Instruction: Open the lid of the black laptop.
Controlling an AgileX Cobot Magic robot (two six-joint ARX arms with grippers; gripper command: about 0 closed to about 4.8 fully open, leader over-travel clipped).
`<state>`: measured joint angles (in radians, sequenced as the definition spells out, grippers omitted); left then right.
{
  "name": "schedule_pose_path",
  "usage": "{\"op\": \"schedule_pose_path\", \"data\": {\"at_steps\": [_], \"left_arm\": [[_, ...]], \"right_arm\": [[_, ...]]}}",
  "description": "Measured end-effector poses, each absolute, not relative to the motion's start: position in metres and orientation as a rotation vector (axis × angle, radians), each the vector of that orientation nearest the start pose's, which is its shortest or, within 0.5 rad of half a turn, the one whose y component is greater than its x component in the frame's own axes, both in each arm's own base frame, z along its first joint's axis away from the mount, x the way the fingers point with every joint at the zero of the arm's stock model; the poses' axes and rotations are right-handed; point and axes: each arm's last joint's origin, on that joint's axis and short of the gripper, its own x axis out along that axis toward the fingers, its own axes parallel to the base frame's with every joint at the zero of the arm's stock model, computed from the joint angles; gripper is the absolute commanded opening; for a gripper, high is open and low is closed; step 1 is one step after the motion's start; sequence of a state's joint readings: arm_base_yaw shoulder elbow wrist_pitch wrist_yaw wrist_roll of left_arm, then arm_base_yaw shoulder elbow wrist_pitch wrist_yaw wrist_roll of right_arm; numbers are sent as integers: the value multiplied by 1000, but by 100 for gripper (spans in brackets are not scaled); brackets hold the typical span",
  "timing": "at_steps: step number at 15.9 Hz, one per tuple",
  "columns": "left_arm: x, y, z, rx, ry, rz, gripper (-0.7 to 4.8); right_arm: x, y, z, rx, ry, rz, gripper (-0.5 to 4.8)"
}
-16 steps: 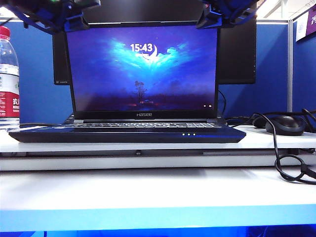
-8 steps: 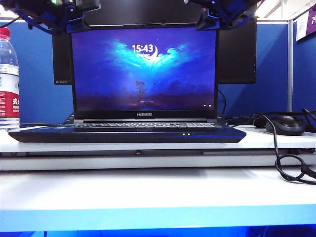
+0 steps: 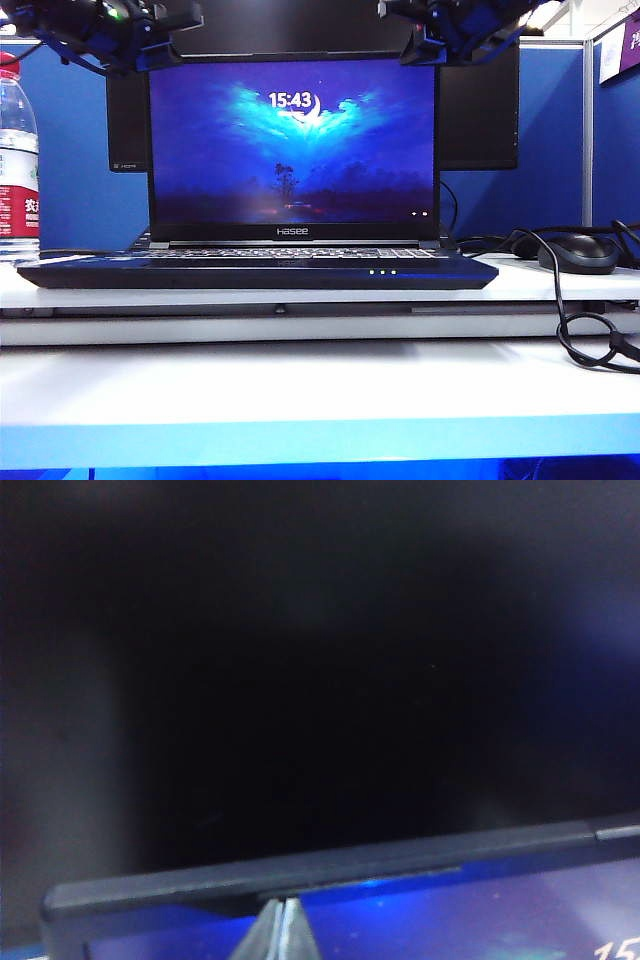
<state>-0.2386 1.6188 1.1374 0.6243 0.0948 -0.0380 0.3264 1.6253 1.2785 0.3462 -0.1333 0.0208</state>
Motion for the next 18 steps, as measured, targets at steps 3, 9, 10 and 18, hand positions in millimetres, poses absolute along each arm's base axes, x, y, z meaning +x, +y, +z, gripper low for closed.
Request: {"op": "schedule_pose_path", "data": {"at_steps": [3, 9, 10, 18], "left_arm": [[366, -92, 331, -48, -169, -356, 18], [374, -94, 342, -47, -184, -371, 18], [375, -94, 340, -47, -176, -377, 18], [371, -95, 342, -131, -84, -453, 18]], "right_arm": [[371, 130, 343, 20, 13, 474, 8], [378, 128, 341, 21, 7, 474, 8], [382, 128, 342, 22, 4, 471, 8], [377, 127, 354, 52, 66, 500, 8]]}}
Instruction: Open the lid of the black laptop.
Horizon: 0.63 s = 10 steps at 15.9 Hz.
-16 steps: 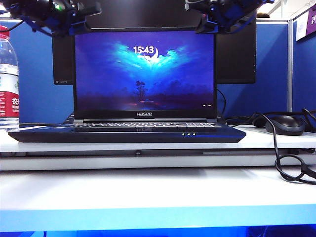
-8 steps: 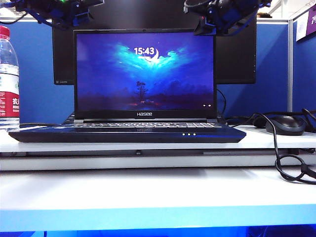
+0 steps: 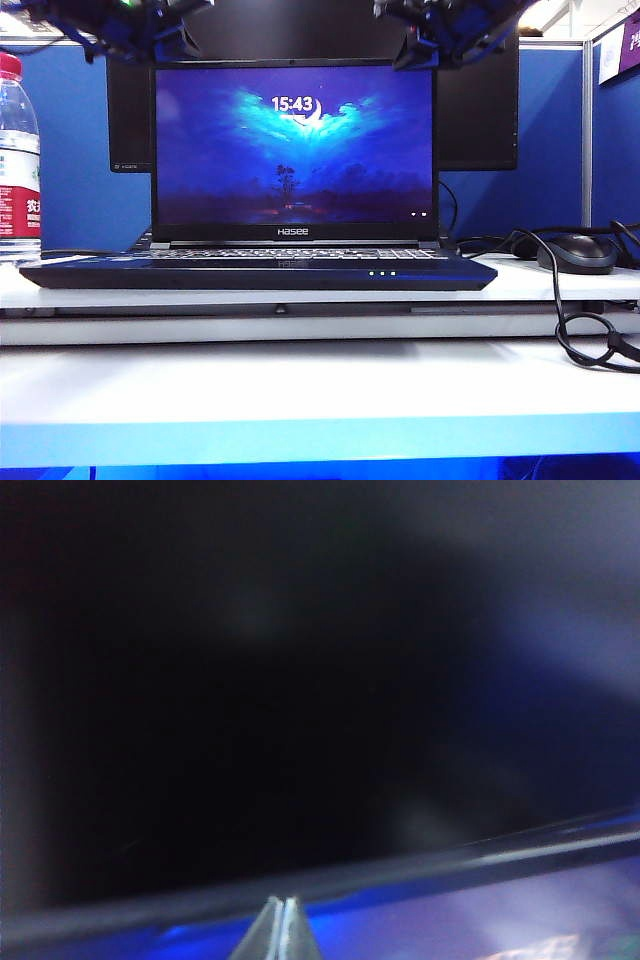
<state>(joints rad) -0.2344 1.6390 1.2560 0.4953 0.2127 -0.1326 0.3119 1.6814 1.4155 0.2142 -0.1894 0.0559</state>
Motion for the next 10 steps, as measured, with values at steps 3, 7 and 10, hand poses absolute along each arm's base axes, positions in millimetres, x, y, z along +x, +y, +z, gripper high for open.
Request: {"op": "schedule_pose_path", "data": {"at_steps": [3, 7, 10], "left_arm": [[347, -93, 370, -119, -117, -578, 18], [319, -87, 392, -120, -78, -597, 16], [269, -74, 433, -115, -178, -582, 15]], "right_arm": [[352, 120, 395, 59, -28, 545, 8], [325, 114, 405, 55, 62, 574, 8], [271, 100, 454, 49, -74, 593, 9]]}}
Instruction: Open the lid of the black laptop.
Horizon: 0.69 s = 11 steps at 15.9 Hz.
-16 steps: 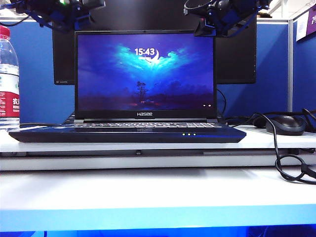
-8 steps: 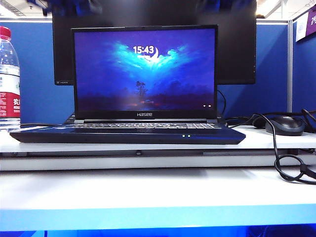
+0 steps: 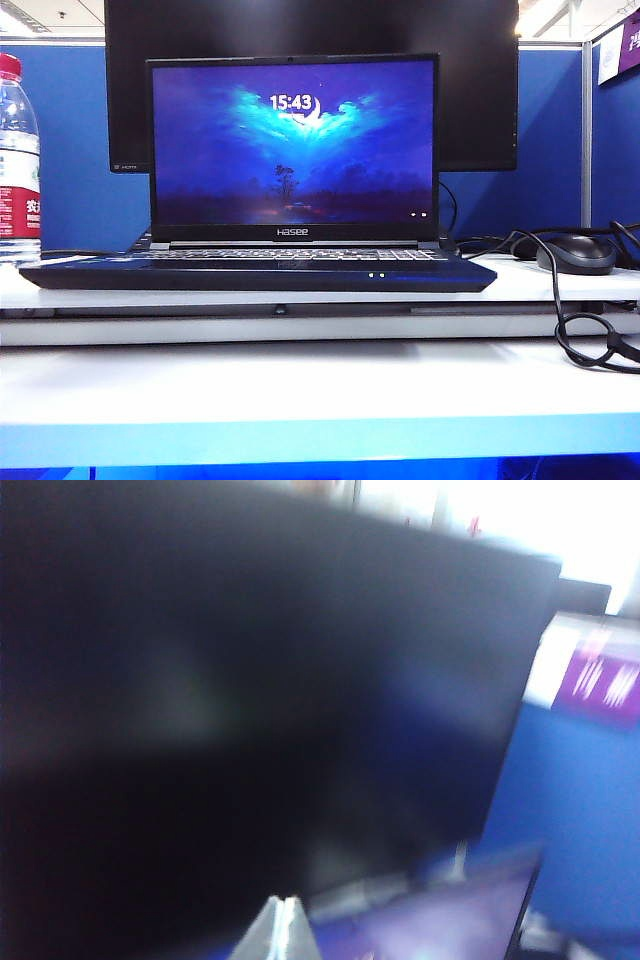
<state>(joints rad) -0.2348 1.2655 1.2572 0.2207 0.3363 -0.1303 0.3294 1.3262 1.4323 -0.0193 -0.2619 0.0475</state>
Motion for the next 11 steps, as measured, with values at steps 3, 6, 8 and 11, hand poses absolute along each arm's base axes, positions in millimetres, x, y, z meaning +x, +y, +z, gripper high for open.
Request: {"op": "schedule_pose_path", "data": {"at_steps": [3, 6, 8, 11], "left_arm": [[211, -59, 459, -92, -241, -543, 12], [133, -39, 458, -107, -307, -494, 12], [89, -28, 456, -111, -372, -479, 12], [51, -19, 426, -132, -340, -477, 12]], "right_arm": [[220, 85, 479, 50, -115, 598, 9], [148, 60, 505, 37, -214, 588, 9], [109, 46, 511, 38, -260, 581, 9], [59, 27, 475, 49, -272, 549, 9]]}}
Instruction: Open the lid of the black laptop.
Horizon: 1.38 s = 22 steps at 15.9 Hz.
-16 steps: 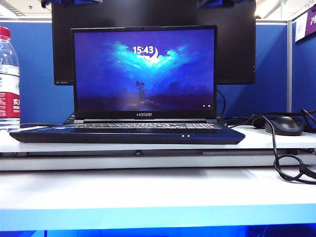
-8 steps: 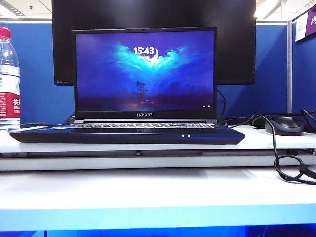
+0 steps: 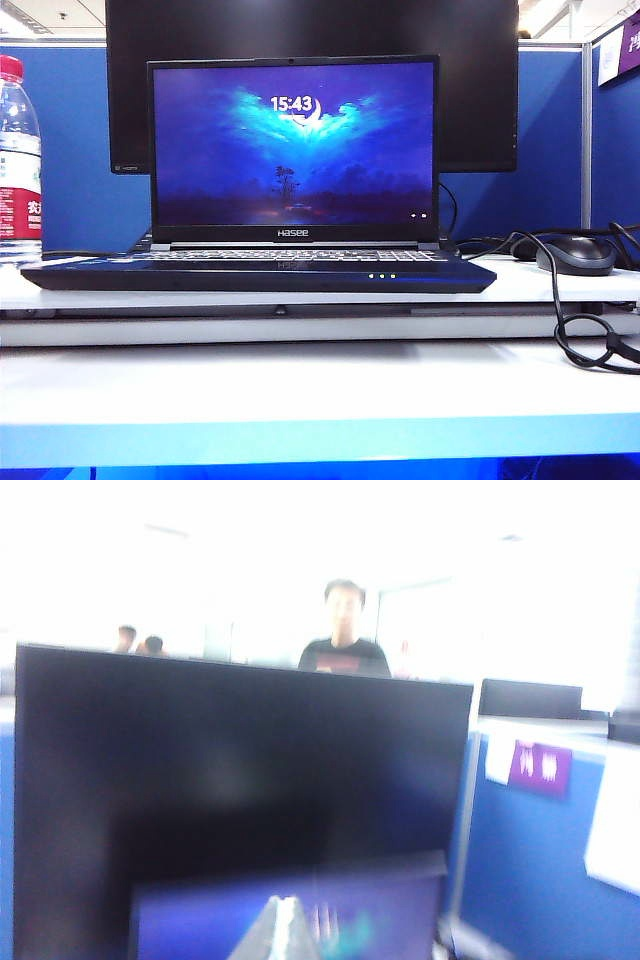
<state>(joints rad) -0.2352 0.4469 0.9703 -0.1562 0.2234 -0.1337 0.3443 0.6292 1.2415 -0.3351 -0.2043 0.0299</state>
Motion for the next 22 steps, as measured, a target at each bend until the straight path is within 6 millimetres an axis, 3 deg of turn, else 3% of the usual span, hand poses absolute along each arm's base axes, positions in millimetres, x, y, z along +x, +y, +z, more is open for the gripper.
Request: {"op": "schedule_pose_path", "data": {"at_steps": [3, 5, 9, 15, 22], "left_arm": [[28, -13, 401, -165, -287, -477, 12], [23, -12, 387, -172, -271, -461, 12], [31, -15, 344, -274, -124, -506, 14], [31, -16, 331, -321, 24, -536, 21], [31, -16, 331, -321, 24, -536, 21]], "right_arm": [[29, 15, 425, 83, -280, 498, 9], [20, 12, 411, 89, -303, 499, 9], [18, 11, 382, 146, -211, 512, 9], [15, 10, 365, 137, -54, 504, 12], [15, 10, 364, 136, -48, 505, 12]]}}
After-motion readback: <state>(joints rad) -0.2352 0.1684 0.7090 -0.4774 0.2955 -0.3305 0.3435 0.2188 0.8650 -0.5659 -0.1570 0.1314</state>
